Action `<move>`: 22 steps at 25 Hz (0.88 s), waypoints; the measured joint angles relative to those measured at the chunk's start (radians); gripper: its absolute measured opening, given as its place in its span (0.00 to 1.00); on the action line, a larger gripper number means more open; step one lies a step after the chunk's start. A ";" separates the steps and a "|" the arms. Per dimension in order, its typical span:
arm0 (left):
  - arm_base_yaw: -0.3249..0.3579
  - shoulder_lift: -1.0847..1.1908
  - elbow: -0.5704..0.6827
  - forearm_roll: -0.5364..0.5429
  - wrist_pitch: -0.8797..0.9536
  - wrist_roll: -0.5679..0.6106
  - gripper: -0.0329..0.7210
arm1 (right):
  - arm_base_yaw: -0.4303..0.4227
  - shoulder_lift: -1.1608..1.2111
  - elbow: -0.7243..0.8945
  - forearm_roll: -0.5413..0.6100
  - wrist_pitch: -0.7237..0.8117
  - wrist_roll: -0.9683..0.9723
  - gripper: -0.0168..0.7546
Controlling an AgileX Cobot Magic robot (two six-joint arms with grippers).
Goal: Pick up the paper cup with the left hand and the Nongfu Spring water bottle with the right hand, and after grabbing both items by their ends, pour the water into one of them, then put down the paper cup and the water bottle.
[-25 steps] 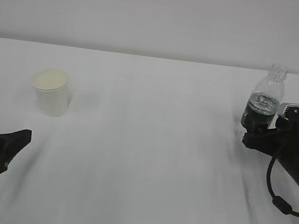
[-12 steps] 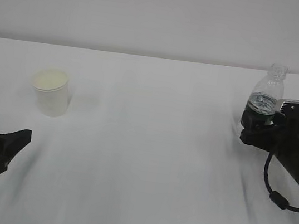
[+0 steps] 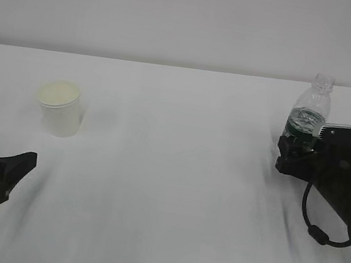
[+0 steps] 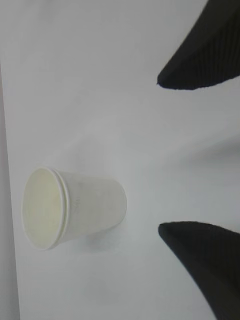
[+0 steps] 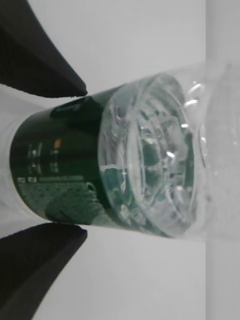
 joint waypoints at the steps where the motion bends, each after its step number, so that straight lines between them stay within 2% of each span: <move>1: 0.000 0.000 0.000 0.000 0.000 0.000 0.83 | 0.000 0.000 -0.005 0.000 0.000 0.000 0.79; 22: 0.000 0.000 0.000 0.000 0.000 0.000 0.82 | 0.000 0.043 -0.114 0.000 -0.001 0.000 0.79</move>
